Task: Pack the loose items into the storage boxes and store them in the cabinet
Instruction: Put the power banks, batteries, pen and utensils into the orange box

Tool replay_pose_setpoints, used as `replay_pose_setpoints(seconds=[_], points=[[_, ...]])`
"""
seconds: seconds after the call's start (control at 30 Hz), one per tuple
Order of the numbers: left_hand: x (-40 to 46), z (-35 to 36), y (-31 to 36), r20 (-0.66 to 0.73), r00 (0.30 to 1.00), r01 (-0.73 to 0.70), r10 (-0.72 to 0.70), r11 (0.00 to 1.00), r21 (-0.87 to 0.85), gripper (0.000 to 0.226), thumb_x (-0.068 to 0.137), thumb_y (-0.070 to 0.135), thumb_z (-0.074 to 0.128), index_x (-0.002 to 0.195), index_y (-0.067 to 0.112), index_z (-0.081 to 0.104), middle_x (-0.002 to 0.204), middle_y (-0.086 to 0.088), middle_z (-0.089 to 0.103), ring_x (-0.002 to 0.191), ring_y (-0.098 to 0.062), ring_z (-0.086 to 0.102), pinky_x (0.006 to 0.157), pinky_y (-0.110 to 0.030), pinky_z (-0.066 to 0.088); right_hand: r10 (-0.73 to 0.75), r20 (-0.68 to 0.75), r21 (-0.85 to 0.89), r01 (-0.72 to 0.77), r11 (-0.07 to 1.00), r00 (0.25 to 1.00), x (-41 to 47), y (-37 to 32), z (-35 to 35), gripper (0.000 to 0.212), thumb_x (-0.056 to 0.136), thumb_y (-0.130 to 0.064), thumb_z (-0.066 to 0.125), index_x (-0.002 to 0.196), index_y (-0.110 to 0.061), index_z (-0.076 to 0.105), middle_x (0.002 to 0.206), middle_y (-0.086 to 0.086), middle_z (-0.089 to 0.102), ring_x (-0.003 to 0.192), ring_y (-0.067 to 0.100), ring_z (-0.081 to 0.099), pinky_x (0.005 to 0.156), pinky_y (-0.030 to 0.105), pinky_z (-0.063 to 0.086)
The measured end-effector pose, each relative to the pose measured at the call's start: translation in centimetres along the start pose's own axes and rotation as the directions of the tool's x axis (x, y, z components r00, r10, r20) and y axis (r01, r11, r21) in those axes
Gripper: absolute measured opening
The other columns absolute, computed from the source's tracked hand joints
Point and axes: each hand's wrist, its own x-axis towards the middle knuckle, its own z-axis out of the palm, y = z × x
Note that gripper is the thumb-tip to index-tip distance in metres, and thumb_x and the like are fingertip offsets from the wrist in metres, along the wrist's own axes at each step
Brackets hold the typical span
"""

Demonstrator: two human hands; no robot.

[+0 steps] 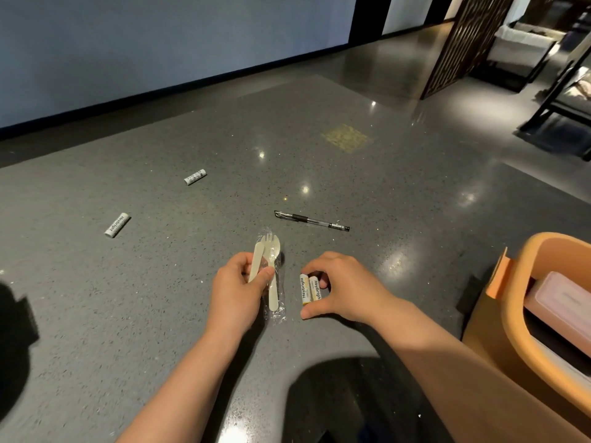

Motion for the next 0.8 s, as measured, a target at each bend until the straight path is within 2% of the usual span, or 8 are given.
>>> replay_pose_setpoints(seconds=[0.07, 0.13, 0.47, 0.57, 0.63, 0.73, 0.8], points=[[-0.2, 0.0, 0.0, 0.002, 1.0, 0.003, -0.003, 1.0, -0.004, 0.013, 0.082, 0.009, 0.069, 0.081, 0.02, 0.064, 0.07, 0.004, 0.066, 0.063, -0.016, 0.06, 0.074, -0.052, 0.054, -0.004, 0.062, -0.037, 0.006, 0.999, 0.998, 0.1, -0.2, -0.4, 0.083, 0.051, -0.044, 0.089, 0.125, -0.028, 0.055, 0.108, -0.009, 0.052, 0.086, 0.007, 0.052, 0.073, 0.019, 0.042], [-0.4, 0.0, 0.0, 0.004, 1.0, 0.005, -0.005, 1.0, -0.015, 0.013, 0.082, 0.009, 0.069, 0.082, 0.02, 0.064, 0.071, 0.004, 0.066, 0.063, -0.015, 0.06, 0.074, -0.052, 0.054, -0.018, 0.093, -0.058, 0.023, 0.998, 0.996, 0.1, -0.4, -0.5, 0.087, 0.052, -0.039, 0.089, 0.13, -0.03, 0.051, 0.109, -0.008, 0.05, 0.088, 0.009, 0.052, 0.076, 0.024, 0.043], [-0.2, -0.5, -0.2, 0.001, 1.0, 0.013, -0.013, 0.999, -0.033, 0.013, 0.082, 0.01, 0.069, 0.08, 0.022, 0.064, 0.074, -0.004, 0.066, 0.068, -0.024, 0.06, 0.075, -0.058, 0.052, -0.038, -0.005, -0.042, 0.038, 0.998, 0.999, -0.2, -0.2, 0.4, 0.061, 0.059, -0.043, 0.085, 0.114, -0.026, 0.062, 0.096, -0.01, 0.05, 0.076, 0.004, 0.051, 0.06, 0.01, 0.035], [-0.4, -0.4, 0.3, 0.004, 1.0, 0.001, -0.001, 1.0, -0.023, 0.013, 0.082, 0.012, 0.07, 0.081, 0.023, 0.065, 0.075, -0.003, 0.068, 0.072, -0.03, 0.063, 0.076, -0.057, 0.052, -0.022, -0.032, -0.066, 0.02, 0.998, 0.999, -0.8, -0.8, 0.2, 0.058, 0.062, -0.04, 0.084, 0.113, -0.022, 0.064, 0.102, -0.005, 0.055, 0.084, 0.012, 0.056, 0.075, 0.027, 0.047], [-0.5, -0.2, 1.6, 0.004, 1.0, -0.023, 0.023, 0.999, -0.031, 0.012, 0.082, 0.012, 0.07, 0.082, 0.023, 0.065, 0.075, -0.002, 0.068, 0.074, -0.031, 0.064, 0.077, -0.056, 0.052, -0.007, -0.058, -0.059, 0.004, 0.998, 0.998, -1.7, -1.5, -0.4, 0.055, 0.063, -0.036, 0.084, 0.112, -0.022, 0.064, 0.103, -0.003, 0.056, 0.085, 0.014, 0.057, 0.078, 0.031, 0.047], [-0.7, 0.9, 4.8, 0.041, 0.994, -0.104, 0.106, 0.993, -0.058, 0.01, 0.082, 0.011, 0.069, 0.083, 0.02, 0.065, 0.076, -0.003, 0.068, 0.072, -0.027, 0.063, 0.077, -0.053, 0.053, 0.008, -0.178, 0.01, -0.006, 1.0, 0.984, -4.5, -2.4, -2.1, 0.049, 0.064, -0.034, 0.083, 0.108, -0.022, 0.065, 0.099, -0.007, 0.055, 0.076, 0.007, 0.055, 0.069, 0.02, 0.044], [-1.1, 2.3, 7.6, 0.093, 0.977, -0.181, 0.191, 0.978, -0.104, 0.009, 0.082, 0.009, 0.069, 0.083, 0.017, 0.065, 0.077, -0.005, 0.068, 0.07, -0.023, 0.062, 0.072, -0.044, 0.056, 0.033, -0.279, 0.046, -0.021, 0.999, 0.96, -7.3, -2.6, -4.3, 0.051, 0.064, -0.038, 0.082, 0.11, -0.026, 0.064, 0.099, -0.011, 0.054, 0.076, 0.005, 0.055, 0.067, 0.015, 0.041]])
